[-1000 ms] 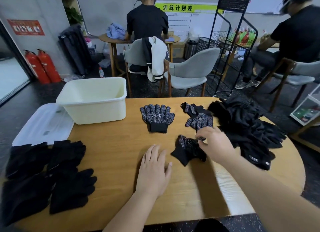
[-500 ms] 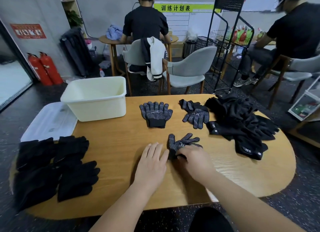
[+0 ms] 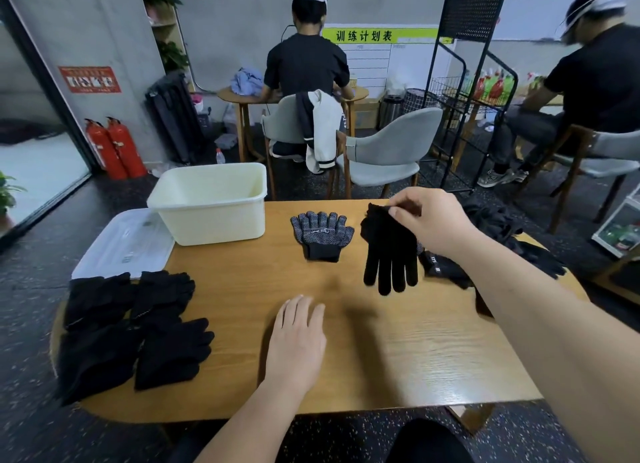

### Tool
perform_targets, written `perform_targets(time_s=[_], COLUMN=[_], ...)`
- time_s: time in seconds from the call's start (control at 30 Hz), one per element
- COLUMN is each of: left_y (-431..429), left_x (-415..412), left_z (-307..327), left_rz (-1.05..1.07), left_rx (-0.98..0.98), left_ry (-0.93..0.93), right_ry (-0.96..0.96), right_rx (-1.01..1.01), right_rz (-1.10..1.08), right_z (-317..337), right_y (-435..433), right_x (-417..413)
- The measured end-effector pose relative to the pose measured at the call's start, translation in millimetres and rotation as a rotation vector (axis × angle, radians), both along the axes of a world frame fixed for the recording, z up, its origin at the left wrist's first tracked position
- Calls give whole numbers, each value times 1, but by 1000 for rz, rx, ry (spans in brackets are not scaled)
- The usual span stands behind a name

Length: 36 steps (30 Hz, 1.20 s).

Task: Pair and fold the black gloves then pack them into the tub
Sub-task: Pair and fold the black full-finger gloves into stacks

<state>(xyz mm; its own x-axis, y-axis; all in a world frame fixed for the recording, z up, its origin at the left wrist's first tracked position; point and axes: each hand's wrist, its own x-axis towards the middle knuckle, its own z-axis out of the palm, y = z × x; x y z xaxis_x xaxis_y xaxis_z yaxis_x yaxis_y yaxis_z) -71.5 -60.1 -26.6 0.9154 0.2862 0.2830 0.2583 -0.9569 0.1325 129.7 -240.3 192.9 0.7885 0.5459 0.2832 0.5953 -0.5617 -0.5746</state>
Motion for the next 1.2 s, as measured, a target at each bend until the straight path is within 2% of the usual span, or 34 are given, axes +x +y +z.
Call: perform_targets(time_s=[0.13,0.2,0.3,0.33,0.4,0.53,0.7,0.73,0.9,1.03,1.2], left_y=[0,1,2,2,2,2,1,0,2,4,4], left_x=[0,0,2,3,3,3,2,2,3,4,4], left_z=[1,1,-2,-2,-2,-2,1,2,4,4,4], left_rz=[-5,-7,-13,-17,-19,-16,-1,-1,0,29,36], left_rx=[-6,-13,-19,-22,-18,-32,-61,-63,-80,-112,-127], left_ry=[12,4,16,20,28,41,42,46,75,86,91], right_ry=[-73,-96,-36,-34,-67,-141,9,15,-88,-11,-7], right_rx=[32,-95,-424,-466,-425,-297,-668,-679,-574,-606,-598], right_rz=[77,144,248,246,177,37,89,81,-69,-62,-48], right_z=[-29,-70,-145,-166,-188,-185,-198,-199,-199,-218,-220], right_y=[-3,-9,-22,-26,-28,-13,11,14,30,35,33], right_x=[-20,-32,-54,-59,-63,-62,-53,-51,-40,-36,-25])
